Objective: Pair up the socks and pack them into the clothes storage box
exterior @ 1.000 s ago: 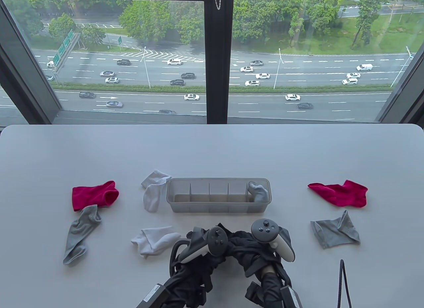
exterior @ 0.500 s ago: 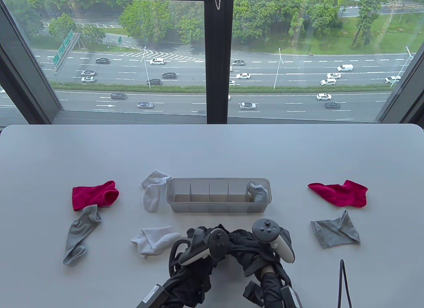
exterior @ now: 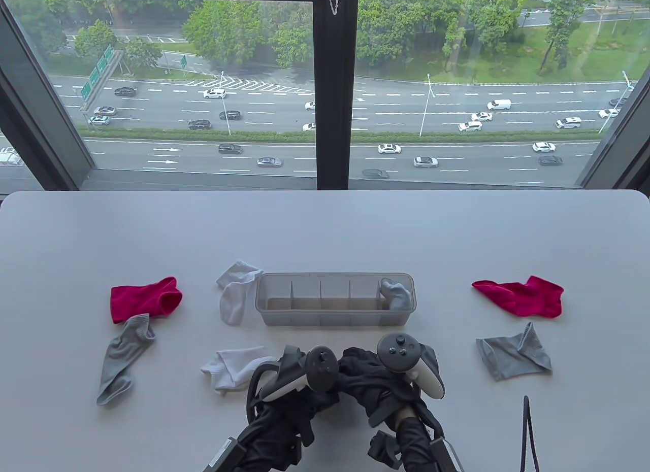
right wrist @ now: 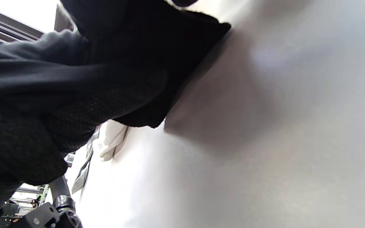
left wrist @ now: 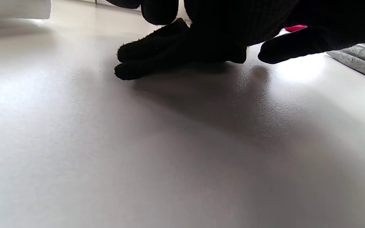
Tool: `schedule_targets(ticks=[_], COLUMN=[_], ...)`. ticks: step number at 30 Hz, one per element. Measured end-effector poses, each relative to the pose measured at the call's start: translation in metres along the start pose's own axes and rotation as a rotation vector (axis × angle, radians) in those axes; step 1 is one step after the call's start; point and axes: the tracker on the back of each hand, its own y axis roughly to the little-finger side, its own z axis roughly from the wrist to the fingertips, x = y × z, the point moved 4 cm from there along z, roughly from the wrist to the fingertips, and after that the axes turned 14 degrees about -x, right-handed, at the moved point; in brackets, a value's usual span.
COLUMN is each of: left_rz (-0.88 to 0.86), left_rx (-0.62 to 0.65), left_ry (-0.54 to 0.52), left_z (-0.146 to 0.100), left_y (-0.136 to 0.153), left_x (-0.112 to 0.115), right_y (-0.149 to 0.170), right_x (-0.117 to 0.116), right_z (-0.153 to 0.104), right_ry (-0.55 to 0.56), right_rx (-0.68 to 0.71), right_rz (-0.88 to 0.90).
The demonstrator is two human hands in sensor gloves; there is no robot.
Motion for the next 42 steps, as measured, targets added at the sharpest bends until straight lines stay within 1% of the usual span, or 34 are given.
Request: schedule_targets(ticks=[1, 3, 5, 7, 9, 11, 12, 13, 14, 15, 16, 17, 18, 19, 21, 23, 24, 25, 26, 27, 29, 30, 31, 32, 34, 35, 38, 39, 40, 41, 42], left_rz=[-0.002, 0.001, -0.026, -0.013, -0.043, -0.068, -0.085, -0.110, -0.120, -0.117, -0.122, -0.136, -0.143, -0.125, -0.055, -0.034, -0.029, -0.021, -0.037, -0.075, -0.108, -0.110, -0.108, -0.124, -0.153, -0.161, -0.131, -0.148, -0.140, -0.137, -0.153], left_rx=[-0.004, -0.017, -0.008, -0.008, 0.010, 0.012, 0.018, 0.008, -0.023, -0.041, -0.030, -0.002, 0.030, 0.050, -0.005, -0.042, -0.073, -0.078, -0.066, -0.047, -0.056, -0.058, -0.053, -0.019, 0.089, 0.098, 0.072, 0.084, 0.075, 0.066, 0.078], left_ry=[-0.004, -0.059, -0.096, -0.060, -0.032, 0.047, 0.094, 0.093, 0.047, -0.035, -0.080, -0.097, -0.085, -0.029, 0.009, -0.053, -0.097, -0.106, -0.092, -0.064, -0.052, -0.084, -0.103, -0.155, -0.210, -0.256, -0.281, -0.262, -0.240, -0.242, -0.255], left_z=[-0.001, -0.004, -0.005, -0.005, -0.004, -0.002, -0.002, -0.002, -0.003, -0.005, -0.007, -0.009, -0.010, -0.009, -0.008, -0.008, -0.009, -0.009, -0.008, -0.007, -0.007, -0.008, -0.009, -0.012, -0.018, -0.022, -0.024, -0.023, -0.022, -0.022, -0.022], left_y=[0.001, 0.001, 0.000, 0.000, 0.003, 0.007, 0.009, 0.009, 0.010, 0.010, 0.008, 0.006, 0.002, -0.001, -0.001, -0.001, 0.001, 0.003, 0.006, 0.008, 0.013, 0.013, 0.012, 0.008, -0.003, -0.007, -0.008, -0.007, -0.005, -0.003, -0.003], left_x=[0.000, -0.007, -0.013, -0.011, -0.011, -0.008, -0.005, -0.005, -0.008, -0.013, -0.017, -0.019, -0.019, -0.014, -0.008, -0.011, -0.015, -0.017, -0.017, -0.016, -0.015, -0.017, -0.019, -0.023, -0.028, -0.031, -0.035, -0.035, -0.033, -0.032, -0.032], right_y=[0.000, 0.001, 0.001, -0.005, -0.013, -0.019, -0.020, -0.020, -0.021, -0.020, -0.020, -0.021, -0.021, -0.021, -0.020, -0.021, -0.021, -0.022, -0.025, -0.027, -0.028, -0.027, -0.025, -0.021, -0.016, -0.013, -0.013, -0.016, -0.017, -0.017, -0.018], right_x=[0.000, 0.001, 0.003, 0.004, 0.003, 0.005, 0.009, 0.012, 0.014, 0.017, 0.020, 0.022, 0.023, 0.024, 0.022, 0.017, 0.014, 0.012, 0.008, 0.008, 0.013, 0.016, 0.017, 0.018, 0.023, 0.025, 0.024, 0.020, 0.020, 0.023, 0.025], right_z=[0.000, 0.001, 0.000, -0.003, -0.005, -0.009, -0.010, -0.011, -0.013, -0.015, -0.017, -0.018, -0.019, -0.020, -0.020, -0.018, -0.016, -0.016, -0.015, -0.015, -0.016, -0.017, -0.016, -0.016, -0.017, -0.018, -0.021, -0.019, -0.019, -0.020, -0.020], right_ry=[0.003, 0.009, 0.045, 0.095, 0.062, 0.094, 0.148, 0.198, 0.235, 0.285, 0.315, 0.327, 0.329, 0.323, 0.306, 0.273, 0.233, 0.195, 0.118, 0.105, 0.180, 0.221, 0.230, 0.232, 0.242, 0.251, 0.205, 0.127, 0.108, 0.161, 0.217], right_rx=[-0.001, -0.017, -0.026, 0.004, 0.048, 0.069, 0.060, 0.055, 0.048, 0.038, 0.035, 0.035, 0.040, 0.046, 0.057, 0.054, 0.069, 0.086, 0.119, 0.127, 0.109, 0.092, 0.081, 0.068, 0.060, 0.065, 0.128, 0.156, 0.154, 0.134, 0.118], right_rz=[0.009, -0.014, -0.015, -0.060, -0.109, -0.067, -0.068, -0.103, -0.124, -0.136, -0.134, -0.119, -0.104, -0.080, -0.060, -0.057, -0.063, -0.058, -0.047, -0.051, -0.082, -0.090, -0.084, -0.059, 0.014, 0.055, 0.080, 0.076, 0.091, 0.102, 0.075])
